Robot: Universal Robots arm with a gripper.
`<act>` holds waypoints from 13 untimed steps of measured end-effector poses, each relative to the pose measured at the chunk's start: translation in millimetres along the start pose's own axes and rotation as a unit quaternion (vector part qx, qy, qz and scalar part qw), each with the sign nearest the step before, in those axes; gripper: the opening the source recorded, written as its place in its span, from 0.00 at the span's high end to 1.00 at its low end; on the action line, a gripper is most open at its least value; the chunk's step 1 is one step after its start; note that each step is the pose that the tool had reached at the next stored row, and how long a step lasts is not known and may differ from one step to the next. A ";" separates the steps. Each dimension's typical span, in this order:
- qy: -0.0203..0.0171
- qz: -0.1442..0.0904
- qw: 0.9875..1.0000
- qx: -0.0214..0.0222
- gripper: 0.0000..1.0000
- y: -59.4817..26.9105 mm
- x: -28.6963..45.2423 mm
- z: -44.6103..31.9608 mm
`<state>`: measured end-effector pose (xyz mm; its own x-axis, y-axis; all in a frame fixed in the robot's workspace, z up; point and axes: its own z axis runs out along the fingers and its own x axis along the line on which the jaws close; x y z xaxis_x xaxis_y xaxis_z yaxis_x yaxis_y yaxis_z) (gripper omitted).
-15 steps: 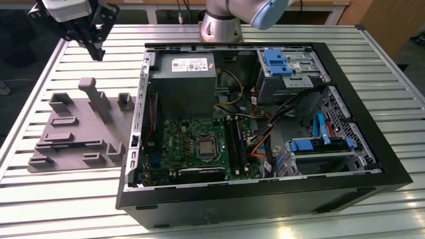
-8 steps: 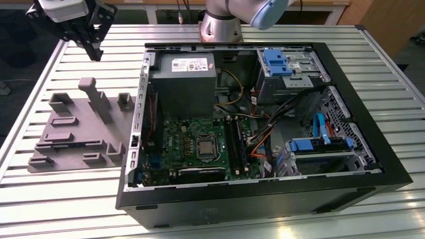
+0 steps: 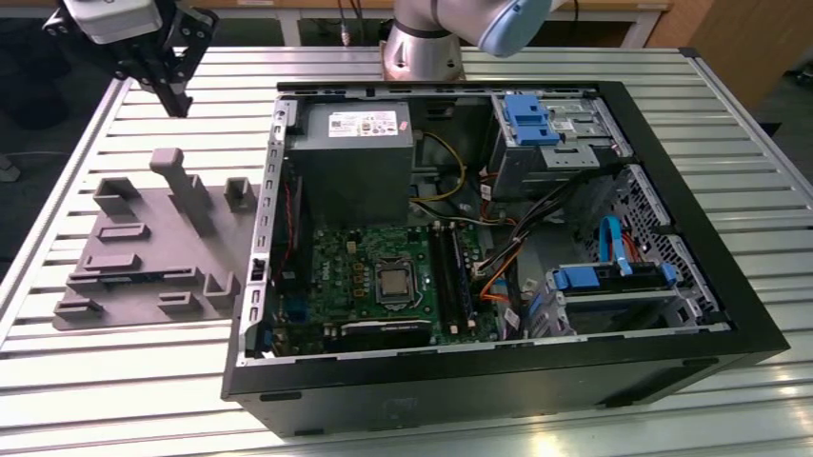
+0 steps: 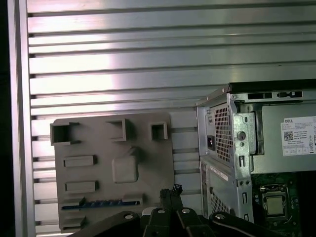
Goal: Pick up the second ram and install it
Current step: 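Reach for the second ram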
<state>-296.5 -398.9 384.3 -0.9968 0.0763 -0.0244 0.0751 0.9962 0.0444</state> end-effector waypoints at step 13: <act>0.002 0.000 1.000 0.000 0.89 -0.6 6.1 2.4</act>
<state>-302.6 -398.9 381.8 -0.9969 0.0762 -0.0199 0.0753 0.9962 0.0441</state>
